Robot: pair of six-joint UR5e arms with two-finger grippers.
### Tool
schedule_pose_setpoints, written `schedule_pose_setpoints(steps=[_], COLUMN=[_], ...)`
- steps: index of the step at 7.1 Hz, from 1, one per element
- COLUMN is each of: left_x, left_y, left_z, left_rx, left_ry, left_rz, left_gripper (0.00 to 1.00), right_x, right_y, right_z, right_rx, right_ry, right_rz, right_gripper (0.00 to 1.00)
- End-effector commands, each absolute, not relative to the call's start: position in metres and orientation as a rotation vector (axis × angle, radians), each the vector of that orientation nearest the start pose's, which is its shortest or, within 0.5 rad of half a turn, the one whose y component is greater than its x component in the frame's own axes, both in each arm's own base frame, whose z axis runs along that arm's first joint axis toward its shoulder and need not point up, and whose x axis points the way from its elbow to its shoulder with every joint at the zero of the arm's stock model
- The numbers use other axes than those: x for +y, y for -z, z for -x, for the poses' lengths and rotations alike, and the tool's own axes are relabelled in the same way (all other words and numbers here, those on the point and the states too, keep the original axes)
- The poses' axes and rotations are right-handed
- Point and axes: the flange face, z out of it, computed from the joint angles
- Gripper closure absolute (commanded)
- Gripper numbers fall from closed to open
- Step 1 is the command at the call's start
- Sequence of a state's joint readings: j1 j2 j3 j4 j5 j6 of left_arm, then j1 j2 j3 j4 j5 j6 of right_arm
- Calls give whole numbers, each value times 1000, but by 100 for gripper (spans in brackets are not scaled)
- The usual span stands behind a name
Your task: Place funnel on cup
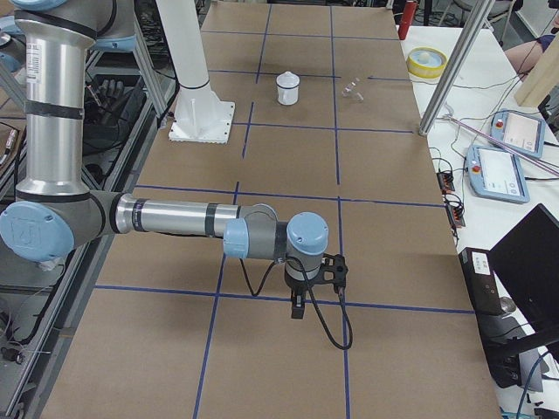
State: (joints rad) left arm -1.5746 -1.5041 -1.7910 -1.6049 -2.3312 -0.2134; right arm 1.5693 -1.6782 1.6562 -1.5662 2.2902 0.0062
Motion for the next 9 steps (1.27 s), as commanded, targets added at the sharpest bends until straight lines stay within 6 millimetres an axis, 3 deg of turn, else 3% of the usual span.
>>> schedule_pose_setpoints(steps=[1,3,4,6,7,9], left_x=[-468,-444,-446,-431,-409,-402], left_y=[-497,-405,-351,-273,-262,-239], left_z=[1,-94,-152,-262,-312,-389], left_rx=[823,904,962,1007,966,840], left_ry=[223,268,321,366,385,358], left_rz=[-81,-10,52,123,134,140], left_gripper=[0,0,0,2,2,7], right_x=[-445,-445,-445,-445,-445,-445], right_y=[-671,-670,-671,-670,-671,-670], right_z=[-67,-67,-67,-67,-67,-67], right_rx=[-719,-719,-719,-719,-719,-719], right_ry=[-11,-10,-11,-10,-11,-10], right_rz=[20,19,20,19,20,19], right_gripper=[0,0,0,0,0,0])
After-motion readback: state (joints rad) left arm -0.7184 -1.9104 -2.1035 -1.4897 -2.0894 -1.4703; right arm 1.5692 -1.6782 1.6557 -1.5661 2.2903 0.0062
